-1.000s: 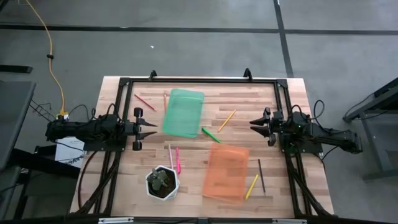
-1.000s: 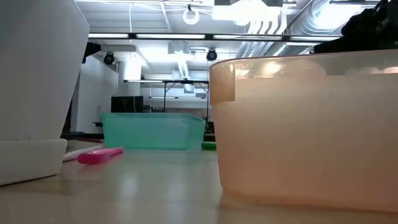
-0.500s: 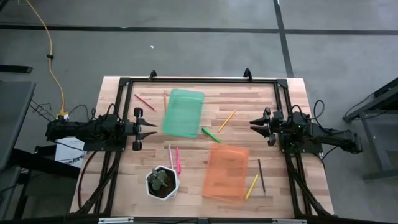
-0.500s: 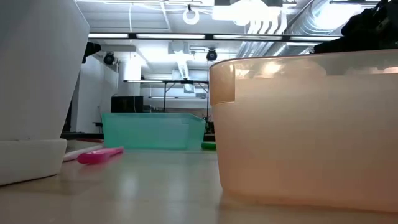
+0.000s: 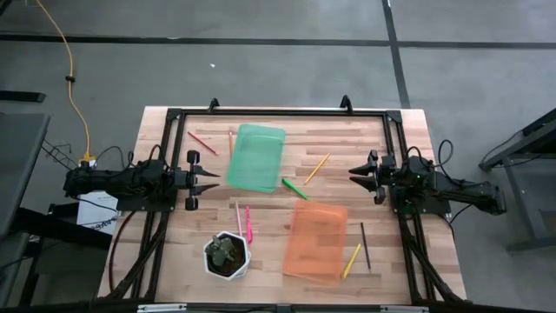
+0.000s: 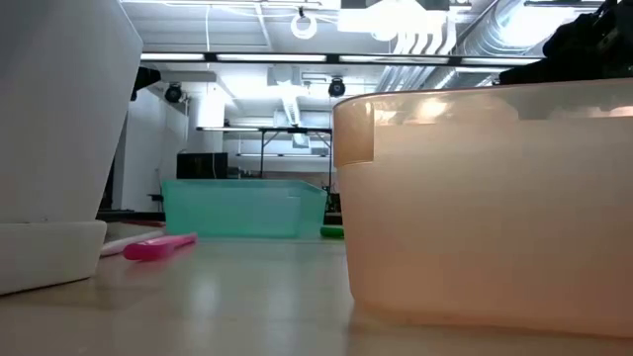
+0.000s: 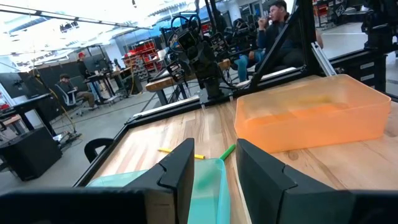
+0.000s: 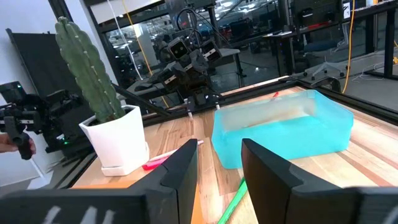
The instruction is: Sort pens & pencils
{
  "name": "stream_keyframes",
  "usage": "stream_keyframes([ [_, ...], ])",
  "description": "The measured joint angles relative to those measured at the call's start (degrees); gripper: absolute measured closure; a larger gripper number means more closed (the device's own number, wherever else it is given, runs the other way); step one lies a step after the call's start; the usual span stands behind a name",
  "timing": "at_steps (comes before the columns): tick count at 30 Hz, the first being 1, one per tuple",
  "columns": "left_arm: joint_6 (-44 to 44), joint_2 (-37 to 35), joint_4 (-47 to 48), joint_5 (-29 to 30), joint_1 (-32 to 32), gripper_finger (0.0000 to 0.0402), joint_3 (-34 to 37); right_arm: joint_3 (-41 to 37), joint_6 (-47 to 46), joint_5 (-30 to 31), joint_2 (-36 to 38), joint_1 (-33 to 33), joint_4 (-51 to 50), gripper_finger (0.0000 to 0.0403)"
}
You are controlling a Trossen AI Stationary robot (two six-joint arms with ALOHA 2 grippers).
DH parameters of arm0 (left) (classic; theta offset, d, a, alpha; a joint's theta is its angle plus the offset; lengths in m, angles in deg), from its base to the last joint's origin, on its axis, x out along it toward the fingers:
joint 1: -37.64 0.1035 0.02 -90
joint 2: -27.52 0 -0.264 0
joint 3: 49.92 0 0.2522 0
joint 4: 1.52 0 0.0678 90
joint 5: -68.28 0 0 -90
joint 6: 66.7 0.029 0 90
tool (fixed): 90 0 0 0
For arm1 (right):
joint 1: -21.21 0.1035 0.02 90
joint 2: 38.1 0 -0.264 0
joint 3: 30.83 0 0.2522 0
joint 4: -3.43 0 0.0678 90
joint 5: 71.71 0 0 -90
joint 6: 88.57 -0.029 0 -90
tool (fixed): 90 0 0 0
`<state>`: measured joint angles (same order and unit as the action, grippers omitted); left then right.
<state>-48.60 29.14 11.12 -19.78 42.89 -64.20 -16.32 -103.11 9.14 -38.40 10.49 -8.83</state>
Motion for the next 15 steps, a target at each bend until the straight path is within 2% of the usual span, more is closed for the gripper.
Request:
stream_keyframes([
  [5, 0.0, -0.02, 0.0, -0.01, -0.02, 0.0293, 0.0, 0.0, -6.42, 0.48, -0.09, -0.02, 2.34, 0.0286],
  [9, 0.0, -0.02, 0.0, 0.02, 0.0, 0.0293, 0.0, 0.0, -13.6, 5.5, -0.08, -0.14, 10.56, 0.0286],
  [15, 0.0, -0.02, 0.0, -0.01, 0.01, 0.0293, 0.01, 0.0, -12.31, 9.73, -0.06, -0.13, 22.11, 0.0286],
])
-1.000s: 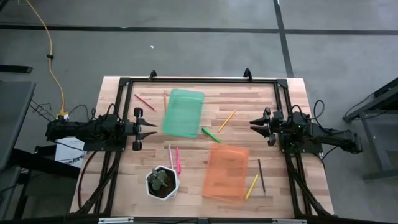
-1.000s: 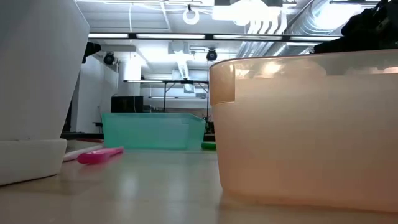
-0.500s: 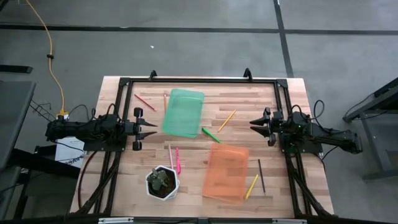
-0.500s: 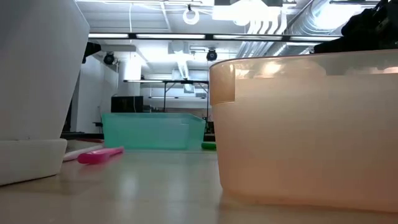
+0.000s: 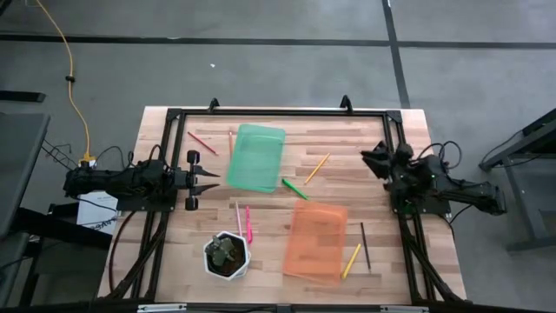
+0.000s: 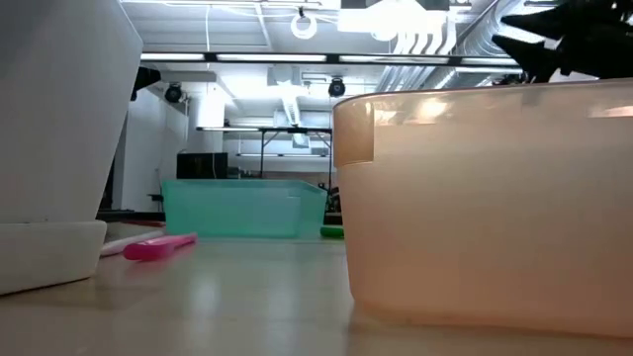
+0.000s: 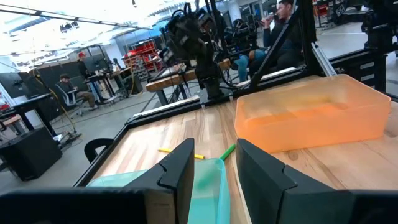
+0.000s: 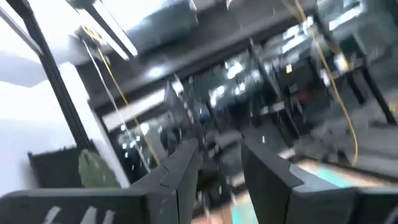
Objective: Sort pens & pencils
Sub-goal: Put the yellow pencil into the green bin
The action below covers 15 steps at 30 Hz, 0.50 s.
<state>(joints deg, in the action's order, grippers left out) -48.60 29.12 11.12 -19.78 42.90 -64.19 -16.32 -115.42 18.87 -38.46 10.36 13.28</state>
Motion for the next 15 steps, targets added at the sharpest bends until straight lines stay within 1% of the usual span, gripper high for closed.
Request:
stream_keyframes([
  [3, 0.0, 0.01, 0.0, 0.01, -0.01, 0.0293, 0.0, 0.0, -1.61, -0.16, -0.02, 0.0, 2.07, 0.0286],
  [6, 0.0, 0.01, 0.0, 0.01, -0.01, 0.0293, 0.0, 0.0, -7.1, -2.13, -0.02, 0.02, 3.3, 0.0286],
  [10, 0.0, 0.0, 0.0, 0.0, -0.02, 0.0293, 0.0, 0.0, -13.22, -2.29, -0.02, 0.02, 2.83, 0.0286],
  [15, 0.0, 0.02, 0.0, 0.02, -0.02, 0.0293, -0.02, 0.0, -14.83, -0.91, -0.03, 0.02, 1.86, 0.0286],
])
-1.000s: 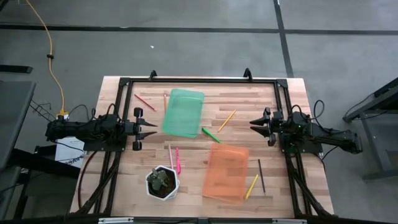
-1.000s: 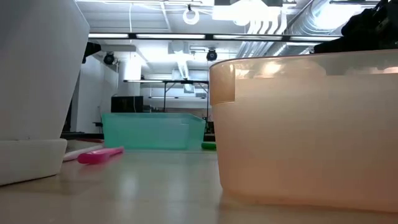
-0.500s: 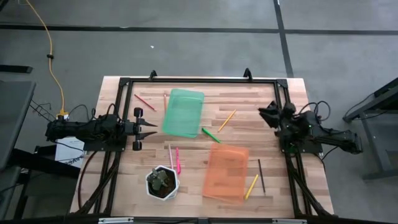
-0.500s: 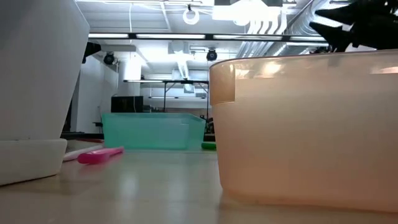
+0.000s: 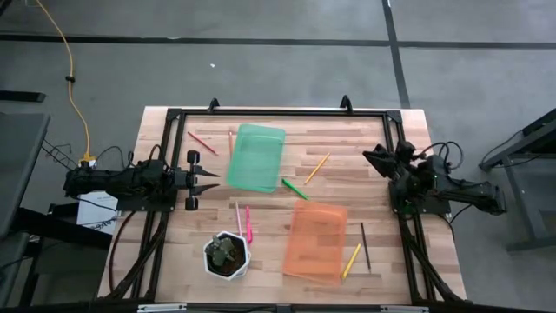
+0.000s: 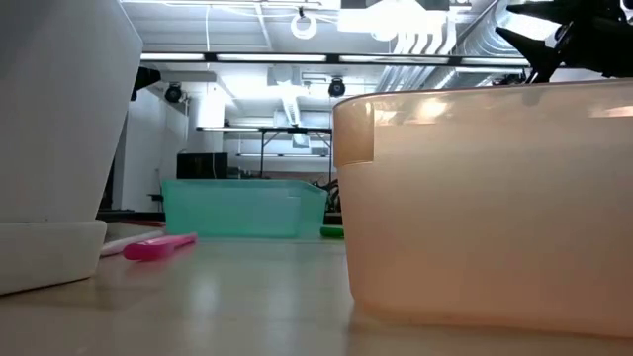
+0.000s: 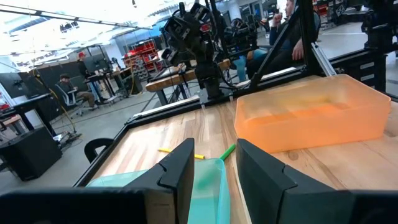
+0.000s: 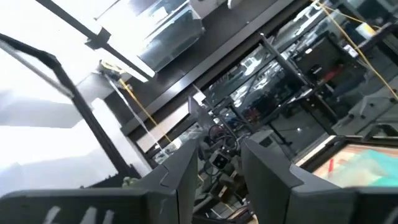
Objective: Sort pens & pencils
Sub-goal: Put the yellow pencil into the green bin
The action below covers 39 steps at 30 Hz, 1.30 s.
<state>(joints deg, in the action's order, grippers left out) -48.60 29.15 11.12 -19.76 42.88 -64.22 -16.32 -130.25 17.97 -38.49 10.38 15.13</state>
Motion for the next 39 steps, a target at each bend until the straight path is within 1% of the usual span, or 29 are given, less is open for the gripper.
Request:
stream_keyframes([
  [6, 0.0, 0.0, -0.05, 0.23, 0.0, 0.0293, 0.0, 0.0, -0.82, 1.49, -0.01, 0.0, -2.7, 0.0286],
  [9, 0.0, -0.02, -2.01, 0.66, 0.02, 0.0293, 0.0, 0.0, -1.85, 1.96, -0.03, 0.0, -3.13, 0.0286],
  [12, 0.0, -0.02, -3.4, 0.66, 0.02, 0.0293, 0.01, 0.0, -2.04, 5.25, -0.03, -0.02, -2.29, 0.0286],
  [14, 0.02, -0.02, -4.13, 0.66, 0.01, 0.0293, 0.01, 0.0, -1.9, 7.02, -0.03, -0.02, 0.58, 0.0286],
  [20, -0.57, -0.02, -5.41, 0.67, 0.01, 0.0293, 0.02, 0.0, 3.01, 10.92, -0.03, -0.01, 12.66, 0.0286],
  [24, -3.63, -0.01, -10.03, 3.88, 0.02, 0.0293, 0.01, 0.03, 3.14, 11.72, -0.01, -0.02, 15.63, 0.0286],
  [28, -4.47, 0.0, -14.1, 4.74, 0.02, 0.0293, 0.0, 2.39, 5.26, 13.86, -0.46, -0.01, 14.02, 0.0286],
  [32, -4.66, 0.0, -21.0, 6.56, 0.0, 0.0293, 0.0, 8.46, 10.3, 13.79, -3.16, 0.0, 9.91, 0.0286],
  [36, -5.55, -0.04, -29.23, 5.4, 0.01, 0.0293, -0.23, 17.24, 12.84, 12.09, -8.98, 0.0, 0.07, 0.0286],
  [37, -5.67, -0.02, -29.4, 5.35, 0.0, 0.0293, -0.71, 19.57, 13.29, 11.8, -10.92, 0.0, -2.56, 0.0286],
  [39, -6.19, -0.02, -26.74, 5.33, 0.0, 0.0293, -2.76, 24.25, 13.65, 10.96, -15.25, 0.0, -7.22, 0.0286],
])
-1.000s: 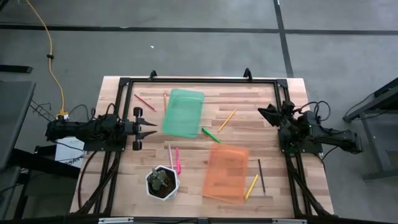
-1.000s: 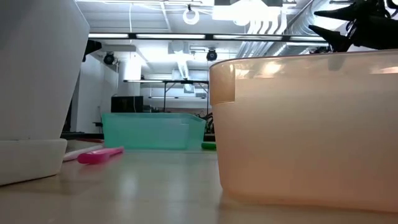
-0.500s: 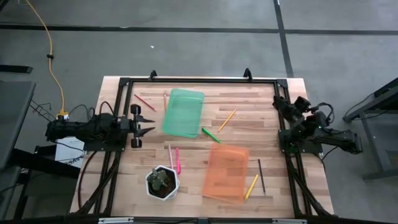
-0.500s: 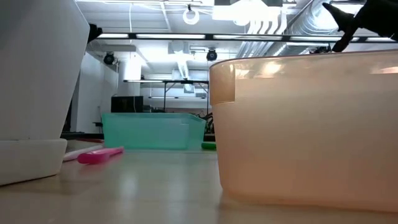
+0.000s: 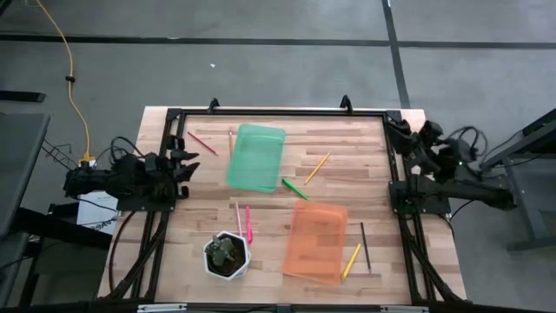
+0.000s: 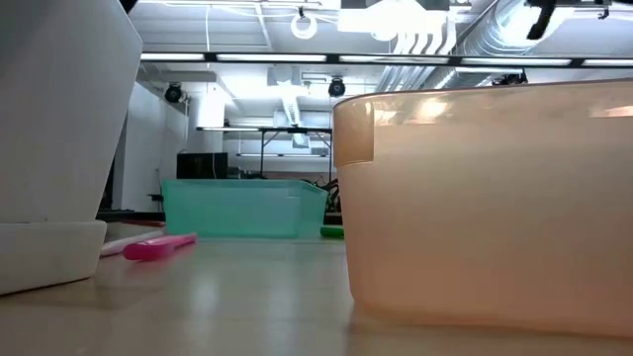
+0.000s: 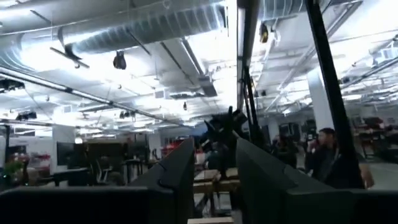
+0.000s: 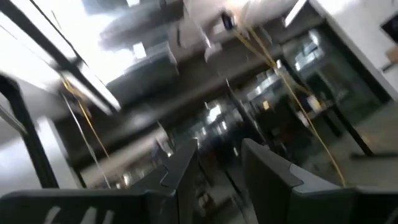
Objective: Sort pens & pencils
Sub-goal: Put the yellow pencil into the green bin
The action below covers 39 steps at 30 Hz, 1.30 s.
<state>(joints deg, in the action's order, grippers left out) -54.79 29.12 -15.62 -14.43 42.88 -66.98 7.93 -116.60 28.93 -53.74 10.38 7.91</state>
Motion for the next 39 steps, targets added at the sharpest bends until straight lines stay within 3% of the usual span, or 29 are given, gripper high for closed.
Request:
stream_keyframes([
  [7, -4.8, 7.22, 19.53, -0.15, 0.0, 0.0293, -14.71, 15.18, 1.65, -4.63, -15.72, 0.0, -12.93, 0.0286],
  [18, -3.57, 35.59, 48.74, -1.96, 0.0, 0.0293, -46.86, 38.4, 8.25, -7.18, -33.79, 0.0, -44.75, 0.0286],
  [25, -3.41, 49.37, 63.3, -2.36, 0.0, 0.0293, -61.31, 47.32, 11.48, -8.23, -41.57, 1.98, -61.13, 0.0286],
  [31, -3.38, 54.97, 71.6, -1.42, 0.0, 0.0293, -66.57, 50.15, 16.56, -6.31, -46.67, 4.75, -66.24, 0.0286],
  [39, -7.63, 52.18, 78.49, 2.68, 0.02, 0.0293, -66.7, 50.15, 16.54, -7.28, -54.2, 5.07, -66.46, 0.0286],
])
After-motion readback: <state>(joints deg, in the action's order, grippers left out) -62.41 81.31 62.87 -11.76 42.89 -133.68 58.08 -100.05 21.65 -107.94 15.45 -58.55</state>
